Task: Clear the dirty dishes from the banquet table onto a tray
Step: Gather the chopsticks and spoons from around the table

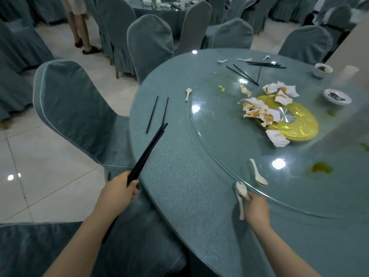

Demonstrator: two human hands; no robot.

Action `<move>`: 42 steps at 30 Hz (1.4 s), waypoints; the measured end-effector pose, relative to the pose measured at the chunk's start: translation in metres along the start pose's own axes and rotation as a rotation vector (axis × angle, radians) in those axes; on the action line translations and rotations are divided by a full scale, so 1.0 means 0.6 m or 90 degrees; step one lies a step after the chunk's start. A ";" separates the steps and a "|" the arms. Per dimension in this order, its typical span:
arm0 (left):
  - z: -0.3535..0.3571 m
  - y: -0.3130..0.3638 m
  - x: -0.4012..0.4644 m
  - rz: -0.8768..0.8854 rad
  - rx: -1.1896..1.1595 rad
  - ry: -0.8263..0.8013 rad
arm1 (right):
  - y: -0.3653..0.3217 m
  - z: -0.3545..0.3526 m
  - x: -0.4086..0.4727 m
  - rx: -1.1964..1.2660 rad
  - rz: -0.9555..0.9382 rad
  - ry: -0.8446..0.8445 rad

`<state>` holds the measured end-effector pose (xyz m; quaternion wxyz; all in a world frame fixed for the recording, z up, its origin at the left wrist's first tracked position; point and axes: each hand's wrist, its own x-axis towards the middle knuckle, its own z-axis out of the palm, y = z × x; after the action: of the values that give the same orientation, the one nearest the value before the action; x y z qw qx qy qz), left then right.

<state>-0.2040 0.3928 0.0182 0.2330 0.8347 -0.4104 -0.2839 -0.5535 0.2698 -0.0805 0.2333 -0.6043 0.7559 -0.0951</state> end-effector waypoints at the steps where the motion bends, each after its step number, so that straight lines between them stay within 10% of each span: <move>1: 0.001 -0.003 0.004 -0.003 0.000 -0.008 | -0.001 0.004 0.001 -0.015 -0.001 0.000; 20: 0.063 0.068 0.061 0.039 0.000 -0.143 | 0.033 -0.070 0.029 -0.078 -0.093 0.006; 42: 0.119 0.169 0.123 -0.018 0.068 -0.070 | 0.015 -0.092 0.200 -0.094 -0.304 -0.103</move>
<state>-0.2706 0.2653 0.0082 0.1612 0.8346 -0.4256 -0.3105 -0.6064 0.1495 -0.0650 0.2195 -0.7865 0.5756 -0.0434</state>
